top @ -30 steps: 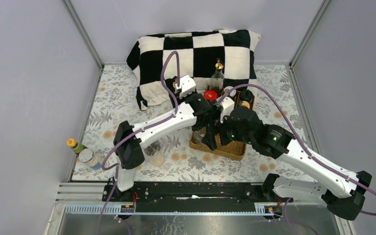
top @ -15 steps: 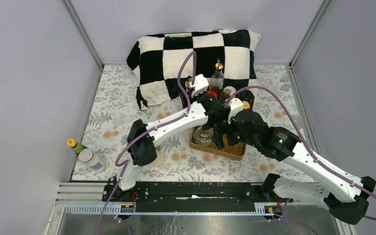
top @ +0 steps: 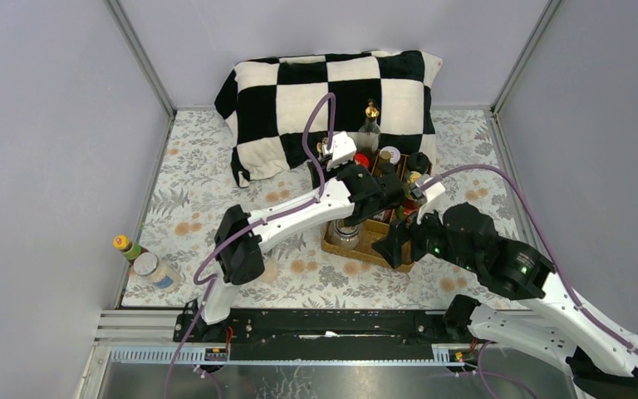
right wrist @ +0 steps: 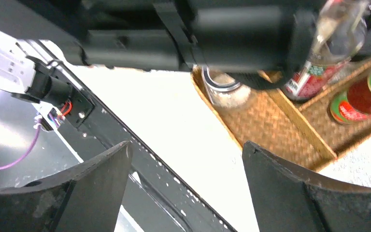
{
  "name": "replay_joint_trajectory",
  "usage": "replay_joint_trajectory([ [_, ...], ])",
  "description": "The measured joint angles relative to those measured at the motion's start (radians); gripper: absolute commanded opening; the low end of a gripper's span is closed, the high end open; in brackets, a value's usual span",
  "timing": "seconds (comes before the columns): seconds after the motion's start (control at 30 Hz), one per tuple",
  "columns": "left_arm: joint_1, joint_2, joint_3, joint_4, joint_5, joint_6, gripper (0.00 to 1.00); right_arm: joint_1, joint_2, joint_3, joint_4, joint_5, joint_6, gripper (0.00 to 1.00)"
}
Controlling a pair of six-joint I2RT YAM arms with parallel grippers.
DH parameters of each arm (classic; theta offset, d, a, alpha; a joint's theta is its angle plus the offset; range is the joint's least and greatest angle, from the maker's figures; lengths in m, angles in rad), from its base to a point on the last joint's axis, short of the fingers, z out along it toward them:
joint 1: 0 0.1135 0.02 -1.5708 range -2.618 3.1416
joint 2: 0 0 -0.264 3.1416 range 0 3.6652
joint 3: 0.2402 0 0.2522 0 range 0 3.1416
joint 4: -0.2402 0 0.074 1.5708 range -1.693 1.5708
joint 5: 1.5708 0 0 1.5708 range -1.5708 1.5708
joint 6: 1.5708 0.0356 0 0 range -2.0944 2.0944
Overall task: Organize the condiment bottles
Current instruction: Place the bottle in the storage box.
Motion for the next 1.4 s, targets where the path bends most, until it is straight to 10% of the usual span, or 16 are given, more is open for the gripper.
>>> replay_joint_trajectory([
  [0.8,-0.026,0.164,0.269,0.011,0.000,0.055,0.56,0.001,-0.175,0.099,-0.112,0.216,0.011,0.90],
  [1.4,-0.026,0.196,0.181,0.015,-0.035,0.002,0.55,0.001,-0.185,0.067,-0.123,0.213,0.010,0.91],
])
